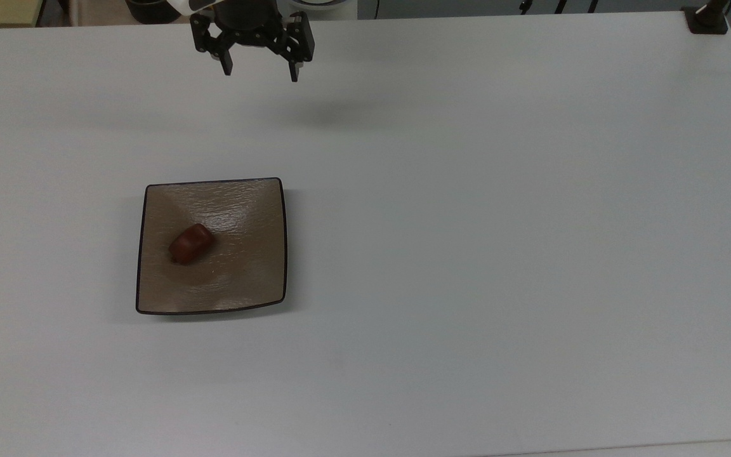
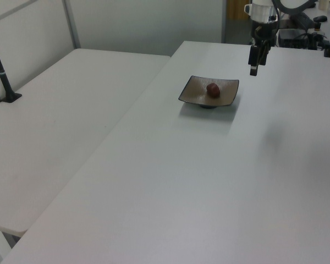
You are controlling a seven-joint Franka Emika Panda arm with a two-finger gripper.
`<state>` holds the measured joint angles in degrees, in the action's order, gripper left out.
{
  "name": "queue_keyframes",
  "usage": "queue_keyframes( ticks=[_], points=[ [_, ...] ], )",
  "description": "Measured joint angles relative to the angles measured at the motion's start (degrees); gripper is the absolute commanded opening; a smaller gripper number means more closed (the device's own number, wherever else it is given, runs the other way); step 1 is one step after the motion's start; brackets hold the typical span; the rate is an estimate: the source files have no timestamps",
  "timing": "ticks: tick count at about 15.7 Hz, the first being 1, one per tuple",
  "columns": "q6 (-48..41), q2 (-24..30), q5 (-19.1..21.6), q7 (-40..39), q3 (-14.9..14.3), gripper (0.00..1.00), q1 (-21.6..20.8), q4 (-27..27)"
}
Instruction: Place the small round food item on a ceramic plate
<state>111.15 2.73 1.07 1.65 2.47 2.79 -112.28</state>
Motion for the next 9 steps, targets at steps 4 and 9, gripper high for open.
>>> queue_keyframes(
  ticks=[4, 9],
  points=[
    [-0.6, -1.2, 0.0, 0.0, -0.1, 1.00, -0.2, 0.8],
    [-0.6, -2.1, -0.2, -2.1, -0.5, 1.00, 0.0, 1.8]
  ],
)
